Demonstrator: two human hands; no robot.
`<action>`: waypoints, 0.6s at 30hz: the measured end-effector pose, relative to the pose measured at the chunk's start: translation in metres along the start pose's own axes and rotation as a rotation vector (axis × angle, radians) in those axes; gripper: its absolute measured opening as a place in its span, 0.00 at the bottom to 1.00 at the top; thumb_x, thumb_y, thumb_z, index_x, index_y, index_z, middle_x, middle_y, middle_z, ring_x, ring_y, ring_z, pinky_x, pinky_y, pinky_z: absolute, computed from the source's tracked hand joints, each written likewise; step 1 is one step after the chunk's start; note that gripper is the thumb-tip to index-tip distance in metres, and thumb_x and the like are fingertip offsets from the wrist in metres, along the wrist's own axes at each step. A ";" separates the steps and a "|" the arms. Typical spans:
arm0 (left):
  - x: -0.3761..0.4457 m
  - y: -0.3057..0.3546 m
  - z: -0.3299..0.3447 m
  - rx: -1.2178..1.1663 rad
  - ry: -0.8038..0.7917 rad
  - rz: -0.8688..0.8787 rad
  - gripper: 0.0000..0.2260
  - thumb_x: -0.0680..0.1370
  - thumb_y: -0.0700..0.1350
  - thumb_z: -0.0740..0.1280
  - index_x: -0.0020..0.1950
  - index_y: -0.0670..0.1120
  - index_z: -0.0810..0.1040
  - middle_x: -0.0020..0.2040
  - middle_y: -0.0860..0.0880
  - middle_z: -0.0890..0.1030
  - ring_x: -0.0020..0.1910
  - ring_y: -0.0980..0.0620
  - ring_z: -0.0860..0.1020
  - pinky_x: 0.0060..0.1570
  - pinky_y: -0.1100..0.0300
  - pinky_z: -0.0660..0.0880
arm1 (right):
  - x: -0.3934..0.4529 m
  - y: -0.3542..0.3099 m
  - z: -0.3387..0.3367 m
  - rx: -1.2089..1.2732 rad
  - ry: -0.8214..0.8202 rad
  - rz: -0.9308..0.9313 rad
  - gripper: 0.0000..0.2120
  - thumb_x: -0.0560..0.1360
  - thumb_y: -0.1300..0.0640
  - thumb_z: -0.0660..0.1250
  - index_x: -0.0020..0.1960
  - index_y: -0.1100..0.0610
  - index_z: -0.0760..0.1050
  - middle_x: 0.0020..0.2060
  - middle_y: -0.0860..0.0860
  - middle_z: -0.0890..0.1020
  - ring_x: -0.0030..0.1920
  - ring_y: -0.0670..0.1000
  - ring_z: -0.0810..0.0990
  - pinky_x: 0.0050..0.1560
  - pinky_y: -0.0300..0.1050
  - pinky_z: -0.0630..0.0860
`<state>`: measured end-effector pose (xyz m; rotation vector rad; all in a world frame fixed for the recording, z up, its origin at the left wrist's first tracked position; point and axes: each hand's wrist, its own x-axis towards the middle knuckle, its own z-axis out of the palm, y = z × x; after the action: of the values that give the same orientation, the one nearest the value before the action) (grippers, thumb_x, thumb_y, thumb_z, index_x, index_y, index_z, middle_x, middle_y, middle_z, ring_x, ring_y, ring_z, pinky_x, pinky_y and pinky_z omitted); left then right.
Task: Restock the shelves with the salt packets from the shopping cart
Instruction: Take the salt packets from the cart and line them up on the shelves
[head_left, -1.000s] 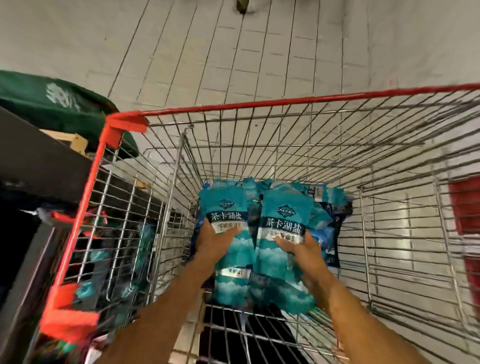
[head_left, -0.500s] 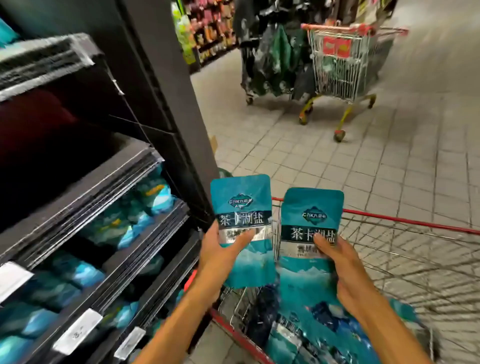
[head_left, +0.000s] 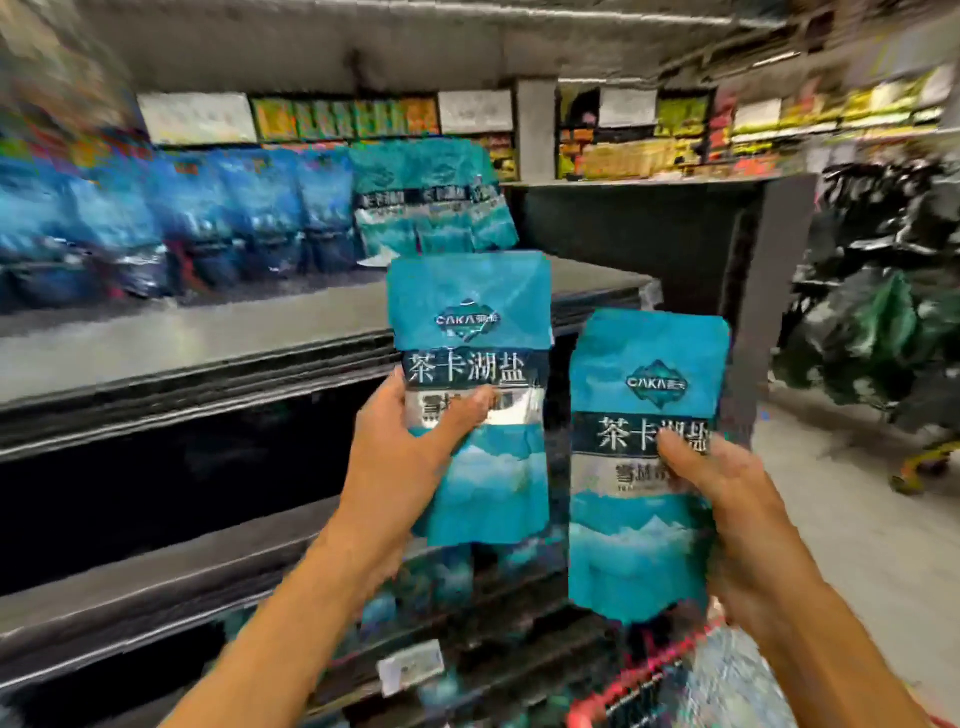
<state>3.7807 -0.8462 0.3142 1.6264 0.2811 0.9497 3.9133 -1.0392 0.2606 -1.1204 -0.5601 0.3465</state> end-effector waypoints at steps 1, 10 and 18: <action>0.013 0.011 -0.009 -0.008 0.014 0.021 0.11 0.73 0.44 0.75 0.53 0.46 0.81 0.50 0.49 0.86 0.49 0.49 0.85 0.51 0.48 0.82 | 0.012 -0.008 0.016 -0.001 -0.024 -0.024 0.21 0.67 0.48 0.76 0.56 0.56 0.82 0.51 0.59 0.86 0.48 0.59 0.86 0.47 0.56 0.83; 0.173 0.096 -0.085 -0.107 0.108 -0.017 0.16 0.73 0.35 0.73 0.60 0.40 0.80 0.53 0.43 0.85 0.48 0.46 0.84 0.49 0.47 0.82 | 0.156 -0.078 0.138 0.043 -0.150 -0.104 0.16 0.68 0.52 0.73 0.54 0.56 0.82 0.49 0.56 0.87 0.46 0.55 0.87 0.41 0.52 0.83; 0.309 0.048 -0.092 -0.109 0.215 -0.175 0.18 0.72 0.34 0.74 0.60 0.40 0.80 0.53 0.41 0.85 0.48 0.42 0.84 0.45 0.45 0.82 | 0.319 -0.076 0.170 -0.060 -0.105 0.061 0.17 0.72 0.57 0.75 0.60 0.56 0.79 0.47 0.53 0.87 0.45 0.54 0.87 0.37 0.51 0.84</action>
<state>3.8993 -0.5981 0.4891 1.3777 0.5027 0.9882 4.0717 -0.7745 0.4635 -1.1839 -0.6327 0.4460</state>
